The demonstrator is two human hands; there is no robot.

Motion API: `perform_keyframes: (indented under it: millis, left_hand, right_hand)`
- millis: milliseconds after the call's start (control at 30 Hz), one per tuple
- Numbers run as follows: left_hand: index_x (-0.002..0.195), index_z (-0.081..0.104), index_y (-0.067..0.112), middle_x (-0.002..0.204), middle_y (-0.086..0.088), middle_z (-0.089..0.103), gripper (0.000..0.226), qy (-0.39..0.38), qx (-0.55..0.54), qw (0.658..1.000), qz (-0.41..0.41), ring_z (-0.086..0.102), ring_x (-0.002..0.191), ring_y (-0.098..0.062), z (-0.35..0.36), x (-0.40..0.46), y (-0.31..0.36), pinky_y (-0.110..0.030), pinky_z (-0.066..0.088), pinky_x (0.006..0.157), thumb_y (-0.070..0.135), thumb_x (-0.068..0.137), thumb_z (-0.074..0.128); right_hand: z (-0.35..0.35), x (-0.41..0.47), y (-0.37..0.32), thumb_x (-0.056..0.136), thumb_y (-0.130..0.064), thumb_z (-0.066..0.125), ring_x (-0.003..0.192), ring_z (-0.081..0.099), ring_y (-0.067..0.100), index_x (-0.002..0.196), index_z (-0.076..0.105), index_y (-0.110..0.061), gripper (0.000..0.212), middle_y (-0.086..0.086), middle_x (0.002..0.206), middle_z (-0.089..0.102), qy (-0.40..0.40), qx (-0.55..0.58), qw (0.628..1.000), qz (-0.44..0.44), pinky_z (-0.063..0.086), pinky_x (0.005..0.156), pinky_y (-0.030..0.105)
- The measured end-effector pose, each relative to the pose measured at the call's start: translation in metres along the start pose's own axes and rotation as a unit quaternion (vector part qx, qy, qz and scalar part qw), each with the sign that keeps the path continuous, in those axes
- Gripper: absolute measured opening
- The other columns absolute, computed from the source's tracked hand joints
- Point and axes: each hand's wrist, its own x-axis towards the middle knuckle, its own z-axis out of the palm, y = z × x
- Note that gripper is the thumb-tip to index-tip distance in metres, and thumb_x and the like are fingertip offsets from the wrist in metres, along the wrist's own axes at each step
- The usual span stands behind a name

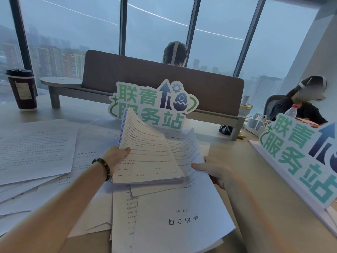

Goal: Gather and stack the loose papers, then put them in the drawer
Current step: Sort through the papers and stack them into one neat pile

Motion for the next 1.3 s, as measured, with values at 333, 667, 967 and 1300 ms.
perform_keyframes:
  millis: [333, 667, 967, 1300]
  left_hand:
    - [0.116, 0.061, 0.002, 0.107, -0.019, 0.068, 0.026, -0.002, -0.006, 1.0, 0.008, 0.065, 0.091, -0.036, 0.001, 0.001, -0.001, -0.046, 0.053, 0.075, 0.02, 0.098, 0.056]
    - [0.11, 0.062, 0.002, 0.109, -0.019, 0.068, 0.021, 0.006, -0.015, 1.0, 0.02, 0.065, 0.097, -0.037, 0.001, 0.001, -0.002, -0.048, 0.053, 0.084, 0.018, 0.098, 0.056]
    - [0.122, 0.06, 0.002, 0.117, -0.02, 0.066, 0.029, 0.01, -0.059, 0.998, 0.002, 0.063, 0.106, -0.041, -0.007, -0.001, 0.005, -0.054, 0.051, 0.091, 0.017, 0.097, 0.058]
    - [0.12, 0.06, 0.003, 0.111, -0.02, 0.067, 0.027, -0.002, -0.087, 0.996, 0.006, 0.063, 0.104, -0.04, -0.014, -0.001, 0.01, -0.055, 0.05, 0.092, 0.017, 0.097, 0.058]
  right_hand:
    - [0.002, 0.003, 0.005, 0.076, -0.005, 0.083, 0.103, 0.07, 0.032, 0.116, 0.062, -0.01, 0.045, 0.012, 0.111, 0.072, 0.006, -0.035, 0.999, -0.003, 0.056, 0.093, 0.048]
    - [0.007, 0.004, 0.007, 0.076, -0.001, 0.082, 0.108, 0.067, 0.033, 0.115, 0.064, -0.012, 0.044, 0.012, 0.114, 0.072, -0.004, -0.012, 1.0, -0.004, 0.052, 0.1, 0.05]
    - [-0.002, 0.002, 0.001, 0.08, 0.004, 0.077, 0.104, 0.065, 0.039, 0.113, 0.057, -0.013, 0.043, 0.017, 0.111, 0.067, 0.041, 0.1, 0.994, -0.011, 0.054, 0.089, 0.054]
    - [-0.012, 0.01, 0.014, 0.078, -0.009, 0.083, 0.094, 0.066, 0.026, 0.109, 0.062, -0.013, 0.038, 0.011, 0.109, 0.069, 0.129, 0.15, 0.979, -0.048, 0.053, 0.082, 0.04]
